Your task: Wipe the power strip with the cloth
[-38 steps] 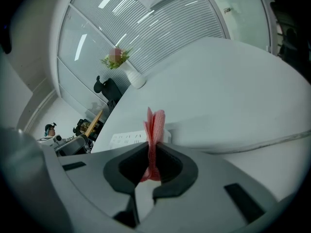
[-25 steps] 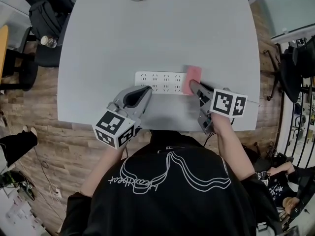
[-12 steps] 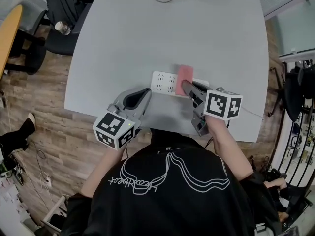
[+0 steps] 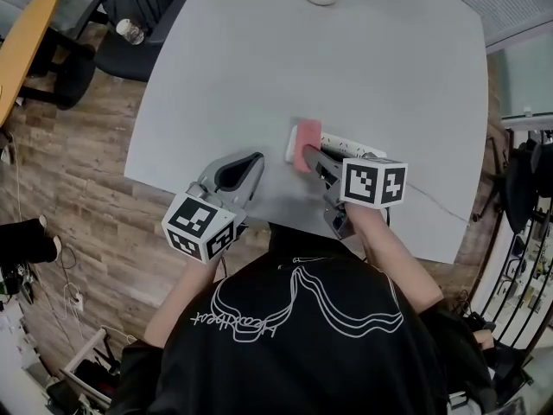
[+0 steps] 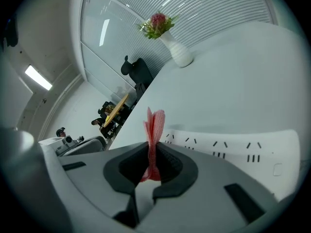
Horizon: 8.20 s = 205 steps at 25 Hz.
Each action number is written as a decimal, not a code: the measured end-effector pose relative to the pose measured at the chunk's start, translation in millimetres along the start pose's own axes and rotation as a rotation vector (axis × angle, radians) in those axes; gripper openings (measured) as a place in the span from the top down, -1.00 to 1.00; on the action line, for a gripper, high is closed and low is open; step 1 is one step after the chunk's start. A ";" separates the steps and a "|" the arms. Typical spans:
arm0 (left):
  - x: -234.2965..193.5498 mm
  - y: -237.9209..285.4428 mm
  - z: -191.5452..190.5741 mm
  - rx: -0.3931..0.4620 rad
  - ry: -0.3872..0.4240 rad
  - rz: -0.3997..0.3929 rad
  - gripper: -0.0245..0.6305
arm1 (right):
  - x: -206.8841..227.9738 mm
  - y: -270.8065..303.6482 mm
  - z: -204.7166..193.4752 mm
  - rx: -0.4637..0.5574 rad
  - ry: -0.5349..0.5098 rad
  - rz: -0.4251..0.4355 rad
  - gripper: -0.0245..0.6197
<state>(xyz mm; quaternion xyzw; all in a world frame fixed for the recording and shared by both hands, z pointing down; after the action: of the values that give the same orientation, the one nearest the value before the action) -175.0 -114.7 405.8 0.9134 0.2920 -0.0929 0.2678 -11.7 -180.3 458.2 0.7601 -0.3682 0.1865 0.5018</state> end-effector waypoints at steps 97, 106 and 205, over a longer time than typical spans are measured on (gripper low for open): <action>7.1 14.3 -1.4 -0.021 0.004 -0.035 0.88 | 7.1 -13.6 -3.4 0.009 -0.070 -0.036 0.80; -6.2 9.2 -2.3 -0.018 0.002 -0.027 0.88 | 3.7 9.7 -9.3 -0.055 -0.097 -0.069 0.80; 232.7 -76.0 4.7 0.144 0.274 -0.358 0.88 | -74.9 -296.6 -180.0 0.642 -0.509 -0.079 0.80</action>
<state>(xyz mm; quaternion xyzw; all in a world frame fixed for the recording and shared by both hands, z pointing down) -30.4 47.5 292.9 0.8678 0.4758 -0.0344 0.1391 176.0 76.5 300.6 0.9135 -0.3743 0.0784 0.1388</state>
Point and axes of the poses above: the fingertips, and each gripper's own axes: y forward along the fingers, x to its right, z out of its top, the point moved 6 cm from there along -y, backward along the fingers, and after that the axes turned 4 degrees about -x, right-handed, at the moved point
